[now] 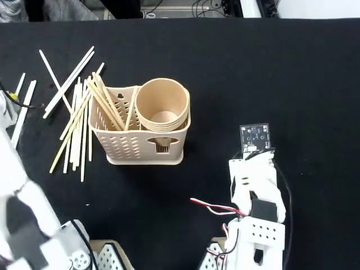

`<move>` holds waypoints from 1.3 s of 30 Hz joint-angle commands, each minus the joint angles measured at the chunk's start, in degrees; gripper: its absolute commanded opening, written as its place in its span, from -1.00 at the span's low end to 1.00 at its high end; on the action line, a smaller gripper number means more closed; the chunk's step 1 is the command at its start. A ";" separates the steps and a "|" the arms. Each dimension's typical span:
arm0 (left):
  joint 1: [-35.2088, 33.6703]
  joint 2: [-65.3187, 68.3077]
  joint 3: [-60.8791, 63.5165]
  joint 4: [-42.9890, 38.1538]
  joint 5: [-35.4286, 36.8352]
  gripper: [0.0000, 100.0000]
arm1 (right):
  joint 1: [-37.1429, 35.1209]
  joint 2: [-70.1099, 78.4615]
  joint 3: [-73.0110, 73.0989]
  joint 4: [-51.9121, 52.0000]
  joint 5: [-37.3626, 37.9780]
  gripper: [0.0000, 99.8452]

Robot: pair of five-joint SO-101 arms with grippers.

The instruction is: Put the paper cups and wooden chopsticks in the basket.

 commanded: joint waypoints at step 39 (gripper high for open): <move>2.95 94.86 -110.46 47.30 -19.69 -0.94 | 0.35 -0.84 -0.40 -0.79 -0.26 -0.98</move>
